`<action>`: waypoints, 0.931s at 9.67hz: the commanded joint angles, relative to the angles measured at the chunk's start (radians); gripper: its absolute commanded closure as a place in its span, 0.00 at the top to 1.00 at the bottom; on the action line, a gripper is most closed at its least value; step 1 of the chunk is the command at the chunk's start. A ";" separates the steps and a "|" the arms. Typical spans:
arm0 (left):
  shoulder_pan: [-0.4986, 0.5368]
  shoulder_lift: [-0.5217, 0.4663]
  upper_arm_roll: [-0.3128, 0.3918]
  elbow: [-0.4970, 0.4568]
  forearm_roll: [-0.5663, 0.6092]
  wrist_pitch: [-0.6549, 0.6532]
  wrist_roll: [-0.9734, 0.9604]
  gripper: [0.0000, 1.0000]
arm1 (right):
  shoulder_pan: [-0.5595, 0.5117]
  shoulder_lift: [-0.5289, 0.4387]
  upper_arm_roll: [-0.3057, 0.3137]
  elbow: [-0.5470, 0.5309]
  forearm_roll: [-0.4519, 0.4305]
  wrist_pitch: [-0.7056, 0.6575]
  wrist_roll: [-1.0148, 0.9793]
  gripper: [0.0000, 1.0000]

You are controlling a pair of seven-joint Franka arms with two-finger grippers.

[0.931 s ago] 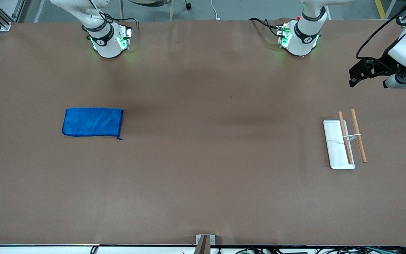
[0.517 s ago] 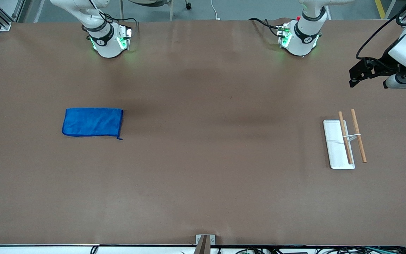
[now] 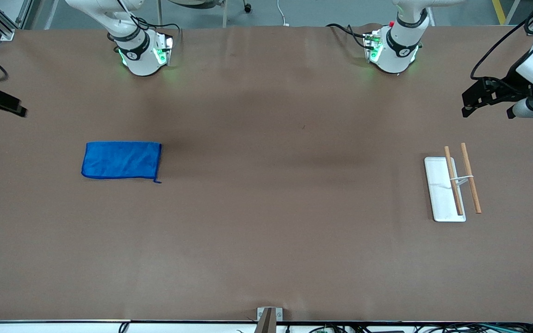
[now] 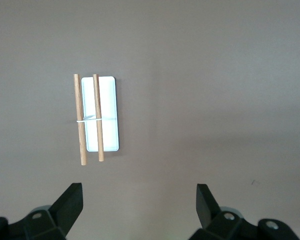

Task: Right arm passes towel to left arm to hang
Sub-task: 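Move the right gripper down toward the blue towel edge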

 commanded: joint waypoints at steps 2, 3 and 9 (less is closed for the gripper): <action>0.002 0.027 -0.006 -0.002 0.001 -0.005 0.015 1.00 | 0.036 -0.048 -0.001 -0.424 0.000 0.390 -0.018 1.00; 0.002 0.027 -0.008 -0.003 0.001 -0.007 0.015 1.00 | 0.042 -0.046 -0.001 -0.539 -0.001 0.520 -0.020 1.00; -0.003 0.029 -0.008 -0.001 0.003 -0.007 0.017 1.00 | 0.042 0.159 -0.001 -0.842 -0.023 1.179 -0.025 1.00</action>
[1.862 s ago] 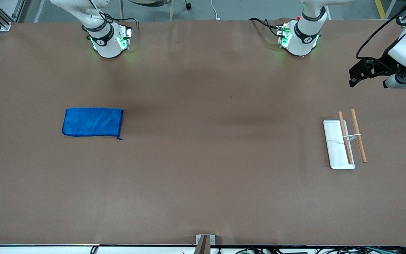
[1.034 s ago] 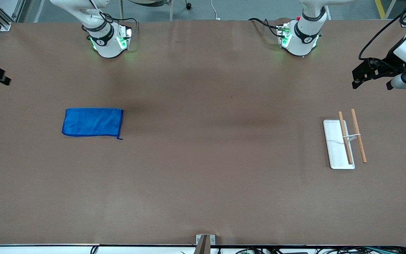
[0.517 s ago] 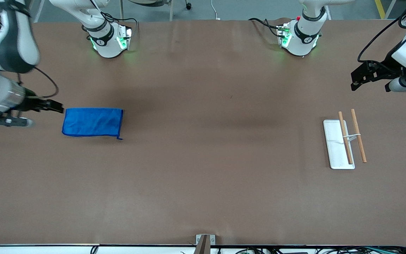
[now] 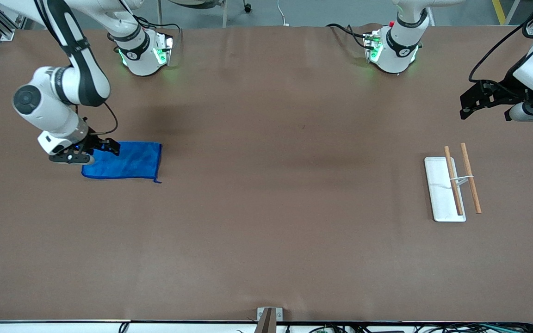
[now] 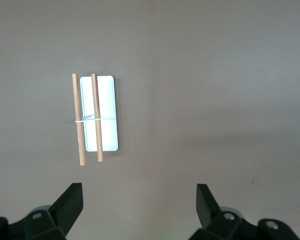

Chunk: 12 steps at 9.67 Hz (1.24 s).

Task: Right arm passes towel to left arm to hang
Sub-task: 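Move the right gripper down toward the blue towel edge, then close the right gripper on the blue towel edge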

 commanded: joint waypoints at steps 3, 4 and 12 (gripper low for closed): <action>-0.002 0.021 -0.006 -0.001 0.003 -0.007 0.015 1.00 | -0.007 0.131 -0.004 -0.032 -0.008 0.213 -0.048 0.95; -0.005 0.021 -0.006 -0.003 0.004 -0.007 0.015 1.00 | -0.007 0.149 -0.004 -0.052 -0.008 0.262 -0.050 0.93; -0.007 0.021 -0.006 -0.001 0.004 -0.007 0.013 1.00 | -0.025 0.163 -0.004 -0.049 -0.007 0.267 -0.089 0.00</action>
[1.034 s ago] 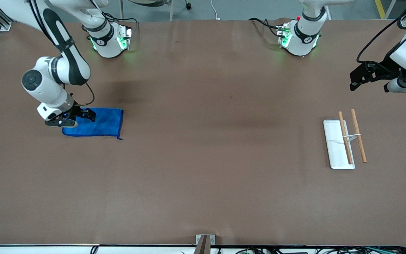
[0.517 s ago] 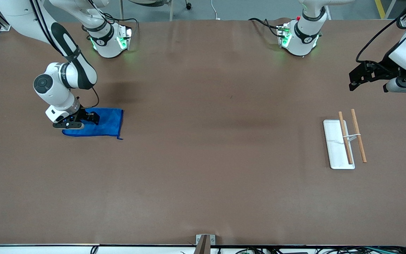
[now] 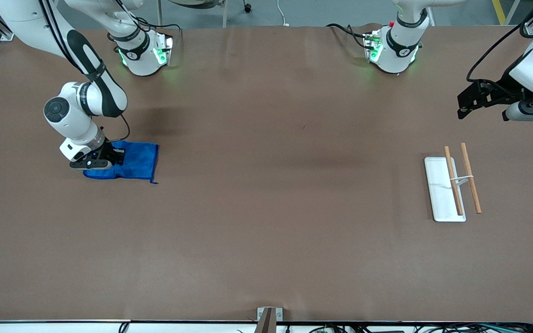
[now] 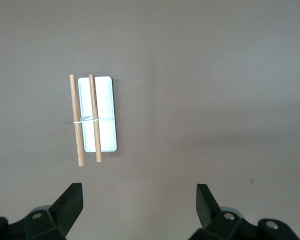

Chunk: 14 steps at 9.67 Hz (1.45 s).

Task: Right arm passes towel to left arm to hang
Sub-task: 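Close the right gripper on the blue towel edge, then lift the towel with the right gripper toward the table middle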

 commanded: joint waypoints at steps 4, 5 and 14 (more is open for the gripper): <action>0.002 0.020 -0.005 -0.004 0.003 -0.007 0.014 1.00 | 0.014 -0.143 0.003 0.072 -0.004 -0.322 0.053 0.00; 0.005 0.022 -0.004 -0.004 0.001 -0.008 0.014 1.00 | 0.014 -0.174 0.003 0.124 -0.003 -0.425 0.054 0.00; 0.017 0.033 0.011 -0.006 -0.101 -0.065 0.013 1.00 | 0.032 -0.043 0.362 0.728 0.603 -0.737 0.157 0.00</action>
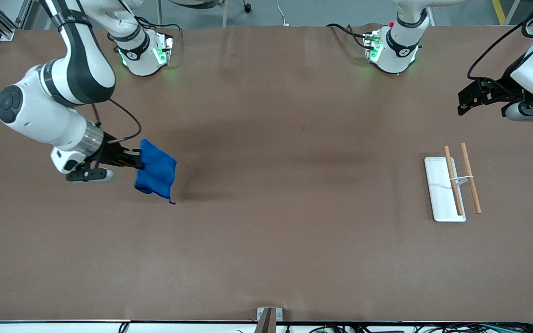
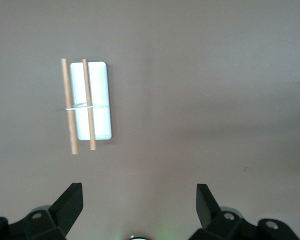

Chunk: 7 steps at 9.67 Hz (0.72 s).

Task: Right arm passes towel to left arm to hang
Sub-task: 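Lift the towel with the right gripper toward the table middle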

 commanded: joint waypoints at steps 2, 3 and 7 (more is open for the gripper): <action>0.026 0.027 0.003 -0.004 -0.140 -0.038 0.008 1.00 | 0.020 0.159 0.147 0.208 0.332 0.075 0.015 0.00; 0.033 0.025 0.000 -0.007 -0.159 -0.055 0.017 1.00 | 0.034 0.199 0.218 0.231 0.439 0.196 0.018 0.00; 0.092 0.082 0.005 0.014 -0.388 -0.079 0.059 1.00 | 0.041 0.296 0.474 0.334 0.740 0.478 0.021 0.00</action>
